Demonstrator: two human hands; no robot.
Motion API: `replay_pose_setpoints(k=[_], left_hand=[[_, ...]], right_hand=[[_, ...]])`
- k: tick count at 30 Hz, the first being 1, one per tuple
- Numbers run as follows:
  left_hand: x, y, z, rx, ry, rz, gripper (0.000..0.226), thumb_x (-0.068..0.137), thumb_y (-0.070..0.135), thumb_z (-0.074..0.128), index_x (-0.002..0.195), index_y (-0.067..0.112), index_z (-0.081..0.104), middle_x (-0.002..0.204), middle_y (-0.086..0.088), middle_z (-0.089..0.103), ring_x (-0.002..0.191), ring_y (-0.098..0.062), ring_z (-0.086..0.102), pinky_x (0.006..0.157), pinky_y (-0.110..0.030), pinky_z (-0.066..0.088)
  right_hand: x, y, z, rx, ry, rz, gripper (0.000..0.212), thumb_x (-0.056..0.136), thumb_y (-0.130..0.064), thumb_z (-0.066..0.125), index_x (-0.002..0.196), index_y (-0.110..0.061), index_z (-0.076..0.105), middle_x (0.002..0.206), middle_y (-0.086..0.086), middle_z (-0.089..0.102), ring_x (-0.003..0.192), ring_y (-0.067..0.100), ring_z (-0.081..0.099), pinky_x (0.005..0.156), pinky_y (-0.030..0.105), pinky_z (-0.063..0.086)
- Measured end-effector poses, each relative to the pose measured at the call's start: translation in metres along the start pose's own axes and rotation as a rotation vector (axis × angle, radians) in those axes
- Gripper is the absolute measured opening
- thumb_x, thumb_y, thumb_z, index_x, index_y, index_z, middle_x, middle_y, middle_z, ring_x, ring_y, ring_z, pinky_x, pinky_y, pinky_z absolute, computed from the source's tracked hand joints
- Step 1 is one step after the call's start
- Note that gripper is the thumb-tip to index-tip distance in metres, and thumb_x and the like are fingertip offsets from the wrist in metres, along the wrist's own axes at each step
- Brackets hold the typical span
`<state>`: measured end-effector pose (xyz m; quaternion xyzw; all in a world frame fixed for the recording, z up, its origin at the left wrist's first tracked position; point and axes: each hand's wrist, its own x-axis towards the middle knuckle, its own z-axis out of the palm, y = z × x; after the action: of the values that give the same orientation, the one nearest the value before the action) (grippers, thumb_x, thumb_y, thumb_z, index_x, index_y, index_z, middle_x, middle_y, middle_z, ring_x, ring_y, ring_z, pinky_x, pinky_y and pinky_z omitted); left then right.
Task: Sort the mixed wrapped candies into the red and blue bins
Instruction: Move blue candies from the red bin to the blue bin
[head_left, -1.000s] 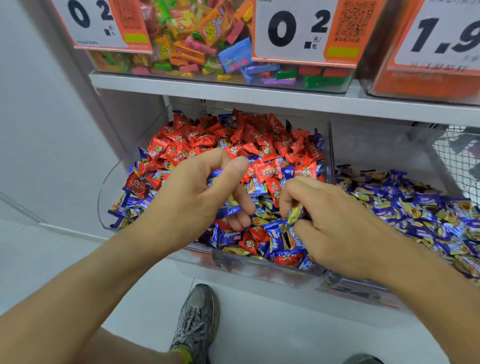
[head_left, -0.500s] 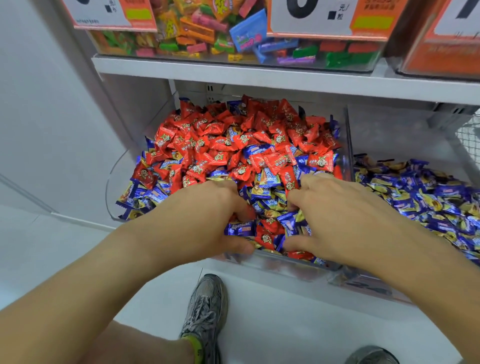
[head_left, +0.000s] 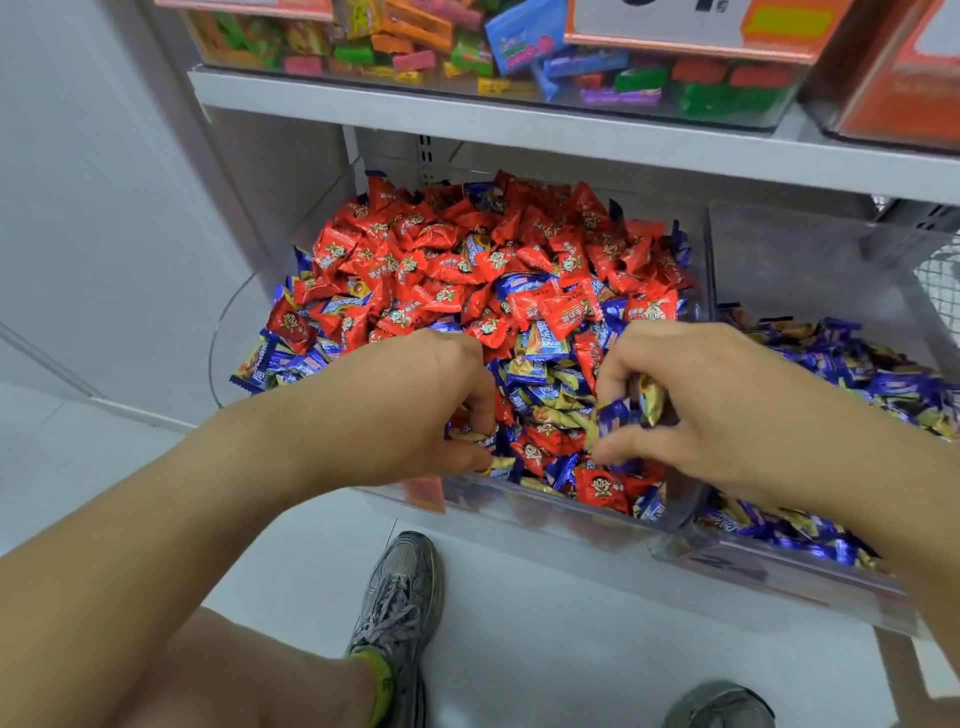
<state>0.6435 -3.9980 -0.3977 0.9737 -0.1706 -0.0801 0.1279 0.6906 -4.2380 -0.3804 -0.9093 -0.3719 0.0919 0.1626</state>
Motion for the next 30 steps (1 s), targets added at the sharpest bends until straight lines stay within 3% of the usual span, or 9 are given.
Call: replay_pose_setpoints(k=[3,6,10,13,15,18,23,26,30], left_hand=[[0.000,0.003,-0.001,0.018,0.005,0.007,0.016,0.076,0.044,0.077,0.081,0.035,0.065,0.090,0.017,0.057,0.073,0.003,0.051,0.071,-0.026,0.048],[0.001,0.008,-0.002,0.031,-0.014,0.007,0.020,0.078,0.040,0.076,0.077,0.040,0.055,0.083,0.019,0.061,0.069,0.004,0.055,0.068,-0.024,0.051],[0.000,0.010,-0.002,0.079,-0.020,0.023,0.024,0.080,0.040,0.074,0.077,0.040,0.051,0.075,0.023,0.055,0.058,0.010,0.047,0.059,-0.015,0.042],[-0.001,0.010,-0.003,0.059,-0.029,0.018,0.024,0.082,0.038,0.075,0.077,0.037,0.051,0.070,0.023,0.055,0.058,0.011,0.052,0.059,-0.015,0.042],[-0.002,0.010,-0.005,-0.071,-0.041,-0.019,0.022,0.083,0.033,0.076,0.076,0.030,0.055,0.064,0.017,0.059,0.053,0.012,0.057,0.056,-0.015,0.043],[-0.005,0.003,-0.015,-0.290,0.020,-0.112,0.018,0.082,0.029,0.077,0.077,0.023,0.061,0.076,0.026,0.065,0.043,-0.006,0.062,0.050,-0.021,0.045],[-0.003,0.005,-0.025,-0.689,0.131,-0.152,0.022,0.084,0.025,0.073,0.102,0.025,0.060,0.076,-0.001,0.069,0.043,-0.025,0.060,0.042,-0.029,0.040],[0.006,0.022,-0.021,-0.872,0.015,-0.145,0.023,0.094,0.029,0.062,0.116,0.034,0.061,0.062,-0.016,0.057,0.055,-0.029,0.044,0.051,-0.032,0.033],[0.034,0.066,-0.012,-0.901,0.043,-0.140,0.012,0.098,0.019,0.058,0.101,0.010,0.066,0.055,-0.010,0.053,0.055,-0.021,0.042,0.060,-0.036,0.038]], right_hand=[[0.000,0.002,-0.010,0.243,0.132,0.060,0.036,0.060,-0.059,0.078,0.079,-0.033,0.061,0.073,-0.011,0.067,0.061,0.002,0.056,0.059,0.016,0.043],[0.000,0.008,-0.012,0.404,0.252,0.086,0.041,0.056,-0.061,0.076,0.081,-0.030,0.064,0.071,-0.008,0.070,0.050,0.014,0.054,0.055,0.031,0.047],[-0.002,0.006,-0.011,0.465,0.338,0.112,0.034,0.063,-0.047,0.081,0.081,-0.025,0.064,0.053,-0.023,0.058,0.038,0.007,0.039,0.045,0.012,0.030],[-0.004,0.002,-0.011,0.615,0.361,0.152,0.033,0.065,-0.042,0.083,0.084,-0.019,0.068,0.054,-0.011,0.064,0.037,0.006,0.050,0.041,0.017,0.037],[-0.004,0.001,-0.009,0.710,0.386,0.172,0.033,0.067,-0.038,0.083,0.088,-0.015,0.070,0.061,-0.006,0.070,0.045,0.012,0.064,0.043,0.025,0.048],[-0.003,-0.001,-0.005,0.783,0.404,0.202,0.032,0.068,-0.035,0.084,0.089,-0.014,0.071,0.072,-0.004,0.075,0.056,0.021,0.072,0.049,0.027,0.053],[-0.007,-0.002,-0.003,0.815,0.395,0.211,0.037,0.068,-0.033,0.085,0.092,-0.011,0.069,0.081,0.001,0.075,0.058,0.023,0.073,0.054,0.044,0.055],[-0.014,0.000,-0.003,0.888,0.439,0.206,0.040,0.067,-0.037,0.083,0.095,-0.012,0.067,0.079,0.003,0.075,0.055,0.025,0.071,0.054,0.035,0.057],[-0.026,0.010,-0.003,1.036,0.567,0.222,0.045,0.068,-0.038,0.080,0.105,-0.016,0.067,0.088,0.006,0.073,0.054,0.027,0.067,0.061,0.043,0.058]])
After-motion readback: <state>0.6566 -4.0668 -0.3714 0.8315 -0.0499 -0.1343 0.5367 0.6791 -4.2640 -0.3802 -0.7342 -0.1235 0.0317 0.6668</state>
